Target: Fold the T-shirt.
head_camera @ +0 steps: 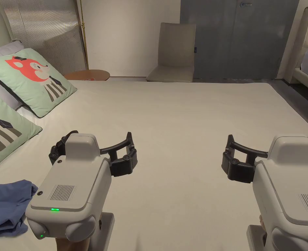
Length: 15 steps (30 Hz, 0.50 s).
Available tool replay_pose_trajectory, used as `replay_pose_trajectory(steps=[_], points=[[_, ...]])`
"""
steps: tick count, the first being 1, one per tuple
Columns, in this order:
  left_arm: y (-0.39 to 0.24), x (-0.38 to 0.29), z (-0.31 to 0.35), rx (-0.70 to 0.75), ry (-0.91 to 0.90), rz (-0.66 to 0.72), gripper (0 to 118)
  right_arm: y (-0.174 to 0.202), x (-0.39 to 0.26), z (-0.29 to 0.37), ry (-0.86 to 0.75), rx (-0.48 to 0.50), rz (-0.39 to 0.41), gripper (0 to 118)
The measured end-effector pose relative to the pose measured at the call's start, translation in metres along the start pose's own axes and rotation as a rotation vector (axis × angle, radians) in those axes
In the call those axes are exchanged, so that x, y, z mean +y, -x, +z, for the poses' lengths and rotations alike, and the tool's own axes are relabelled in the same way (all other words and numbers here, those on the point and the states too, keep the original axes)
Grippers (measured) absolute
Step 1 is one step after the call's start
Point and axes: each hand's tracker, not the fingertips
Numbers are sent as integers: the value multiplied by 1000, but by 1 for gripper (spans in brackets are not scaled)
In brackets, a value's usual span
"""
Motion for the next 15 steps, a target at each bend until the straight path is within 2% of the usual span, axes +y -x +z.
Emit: replay_pose_trajectory(steps=[15], points=[[-1,2,2,-6,2,4,110,-1,-4,-2,-1,-2,-7,118]])
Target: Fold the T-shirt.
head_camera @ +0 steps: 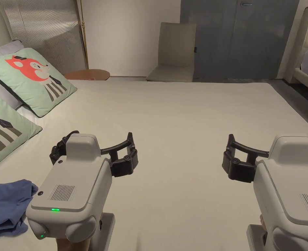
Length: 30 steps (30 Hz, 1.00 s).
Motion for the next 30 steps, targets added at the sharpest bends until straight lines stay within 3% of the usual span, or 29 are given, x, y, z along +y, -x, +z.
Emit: replay_pose_trajectory(steps=[30], points=[[2,0,0,-5,4,1,111,1,1,2,-11,4,1,118]])
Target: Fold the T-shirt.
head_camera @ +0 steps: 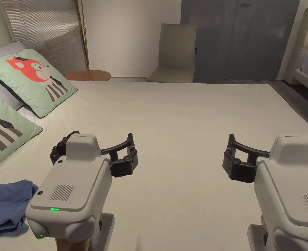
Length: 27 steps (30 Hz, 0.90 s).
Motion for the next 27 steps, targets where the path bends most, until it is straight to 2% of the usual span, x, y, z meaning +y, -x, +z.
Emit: replay_pose_trajectory(steps=[27], points=[[1,-3,-4,-12,12,-2,111,0,2,-8,35,19,13,118]])
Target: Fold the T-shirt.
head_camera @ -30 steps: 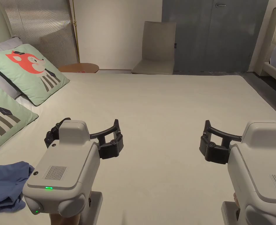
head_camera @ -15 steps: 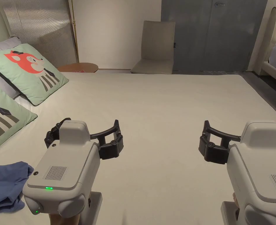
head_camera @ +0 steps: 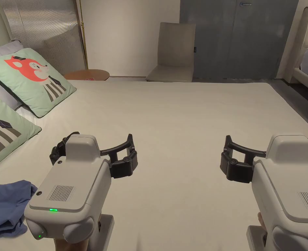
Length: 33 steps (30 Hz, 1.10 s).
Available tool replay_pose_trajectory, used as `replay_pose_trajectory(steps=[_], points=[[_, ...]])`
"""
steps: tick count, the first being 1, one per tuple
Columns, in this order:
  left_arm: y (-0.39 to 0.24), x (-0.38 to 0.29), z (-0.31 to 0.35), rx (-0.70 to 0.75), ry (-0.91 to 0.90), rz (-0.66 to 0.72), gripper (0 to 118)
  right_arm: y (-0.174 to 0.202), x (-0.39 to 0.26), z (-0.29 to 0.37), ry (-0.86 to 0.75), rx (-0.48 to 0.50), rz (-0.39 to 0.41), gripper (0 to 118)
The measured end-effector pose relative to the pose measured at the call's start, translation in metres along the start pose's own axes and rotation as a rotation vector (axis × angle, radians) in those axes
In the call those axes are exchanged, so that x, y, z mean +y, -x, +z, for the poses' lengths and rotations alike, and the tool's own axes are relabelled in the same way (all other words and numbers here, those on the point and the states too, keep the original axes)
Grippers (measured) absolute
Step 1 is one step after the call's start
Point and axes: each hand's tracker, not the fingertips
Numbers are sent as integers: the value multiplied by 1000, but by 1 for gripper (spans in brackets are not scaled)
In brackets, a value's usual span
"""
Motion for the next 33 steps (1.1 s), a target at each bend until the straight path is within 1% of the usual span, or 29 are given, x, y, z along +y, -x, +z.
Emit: replay_pose_trajectory(steps=[3,5,7,9,13,15,16,18,20,22,24,29,33], points=[[0,0,0,-2,0,-7,110,-1,2,-2,41,1,-4,118],[0,0,0,-4,-1,-5,110,-2,5,-4,108,-3,-18,118],[1,0,0,-6,3,1,111,1,8,-10,198,-44,-18,118],[2,0,0,-7,4,9,111,4,11,-15,288,-110,-21,118],[4,0,0,-5,4,17,111,3,18,-26,488,-220,-96,118],[5,-1,0,-6,3,17,111,0,20,-28,556,-249,-146,118],[5,-1,0,-6,2,16,111,-2,20,-28,580,-247,-163,118],[5,0,0,-7,0,15,111,-4,20,-29,584,-237,-166,118],[4,1,1,-7,-1,14,110,-6,19,-27,592,-234,-190,118],[3,2,2,-8,1,12,111,-8,19,-27,585,-207,-229,118],[2,3,4,-9,1,10,111,-11,21,-24,589,-180,-234,118],[0,4,5,-12,0,7,111,-7,22,-20,553,-185,-178,118],[0,4,5,-12,-2,7,111,-6,22,-18,554,-180,-205,118]])
